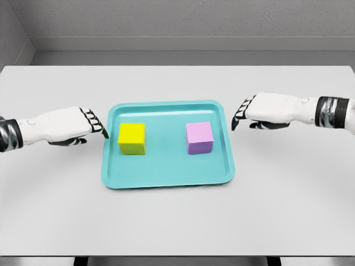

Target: Push two cubes

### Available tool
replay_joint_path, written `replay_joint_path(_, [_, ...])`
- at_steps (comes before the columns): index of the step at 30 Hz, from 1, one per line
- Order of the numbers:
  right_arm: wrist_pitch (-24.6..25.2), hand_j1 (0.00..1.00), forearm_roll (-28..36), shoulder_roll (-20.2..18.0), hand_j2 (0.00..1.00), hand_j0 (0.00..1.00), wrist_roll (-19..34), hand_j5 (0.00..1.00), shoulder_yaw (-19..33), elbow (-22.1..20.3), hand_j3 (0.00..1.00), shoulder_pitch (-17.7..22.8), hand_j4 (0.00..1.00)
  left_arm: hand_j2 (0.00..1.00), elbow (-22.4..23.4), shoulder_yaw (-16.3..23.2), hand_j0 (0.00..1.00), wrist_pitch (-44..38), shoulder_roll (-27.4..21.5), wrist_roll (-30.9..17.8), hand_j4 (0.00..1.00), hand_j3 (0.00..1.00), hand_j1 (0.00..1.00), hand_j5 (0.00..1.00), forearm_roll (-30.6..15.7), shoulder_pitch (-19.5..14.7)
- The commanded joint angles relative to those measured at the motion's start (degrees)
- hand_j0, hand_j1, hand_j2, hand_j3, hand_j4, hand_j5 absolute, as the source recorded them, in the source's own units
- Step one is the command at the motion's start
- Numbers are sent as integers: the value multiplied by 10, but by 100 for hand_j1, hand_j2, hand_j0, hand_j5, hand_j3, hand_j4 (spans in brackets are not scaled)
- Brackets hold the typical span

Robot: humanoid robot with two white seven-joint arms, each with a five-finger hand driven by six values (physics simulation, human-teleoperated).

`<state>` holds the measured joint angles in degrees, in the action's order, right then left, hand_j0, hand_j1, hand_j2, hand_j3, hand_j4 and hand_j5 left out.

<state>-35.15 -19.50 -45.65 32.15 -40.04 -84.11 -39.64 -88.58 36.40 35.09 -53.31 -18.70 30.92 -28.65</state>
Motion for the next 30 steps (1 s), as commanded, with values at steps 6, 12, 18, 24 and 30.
replay_joint_path(6, [2,58,2,48,58,58,1,58,55,55,58,18,58,68,0,0,68,-1,-1,1,68,68,68,68,-2,2])
replay_joint_path(12, [2,58,-43,74,58,58,3,58,52,58,58,31,58,68,-2,0,68,-1,5,0,68,68,68,68,-1,2])
replay_joint_path(18, [2,58,-73,84,58,58,4,58,52,79,58,33,58,68,-20,0,68,-1,8,0,68,68,68,68,5,1])
replay_joint_path(24, [2,57,-75,90,57,57,4,57,48,70,57,39,57,68,-21,0,68,-1,14,-8,68,68,68,68,4,1])
replay_joint_path(30, [2,57,-75,90,57,57,4,57,48,50,57,45,57,68,-27,0,68,-1,21,-8,68,68,68,68,4,-1])
